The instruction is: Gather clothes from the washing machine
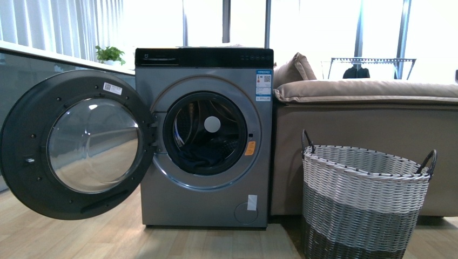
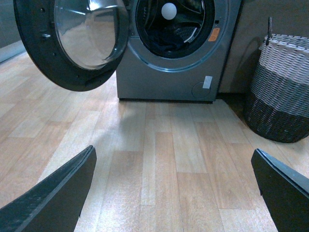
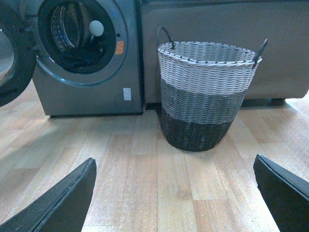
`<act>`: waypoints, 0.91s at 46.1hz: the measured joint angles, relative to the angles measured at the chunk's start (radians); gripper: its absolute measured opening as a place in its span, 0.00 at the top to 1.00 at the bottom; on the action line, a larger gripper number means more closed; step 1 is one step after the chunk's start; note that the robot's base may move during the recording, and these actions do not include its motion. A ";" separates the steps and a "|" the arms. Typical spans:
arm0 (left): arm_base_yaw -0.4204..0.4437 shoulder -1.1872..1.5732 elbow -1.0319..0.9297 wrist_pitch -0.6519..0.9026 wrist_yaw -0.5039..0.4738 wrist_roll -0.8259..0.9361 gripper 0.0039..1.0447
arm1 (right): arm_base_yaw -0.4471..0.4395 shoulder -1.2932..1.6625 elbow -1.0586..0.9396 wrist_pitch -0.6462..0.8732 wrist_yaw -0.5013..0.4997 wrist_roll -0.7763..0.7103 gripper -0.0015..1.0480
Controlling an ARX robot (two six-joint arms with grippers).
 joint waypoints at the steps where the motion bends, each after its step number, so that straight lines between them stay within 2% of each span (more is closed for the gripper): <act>1: 0.000 0.000 0.000 0.000 0.000 0.000 0.06 | 0.000 0.000 0.000 0.000 0.000 0.000 0.07; 42: 0.000 0.000 0.000 0.000 0.000 0.000 0.06 | 0.000 0.000 0.000 0.000 0.000 0.000 0.07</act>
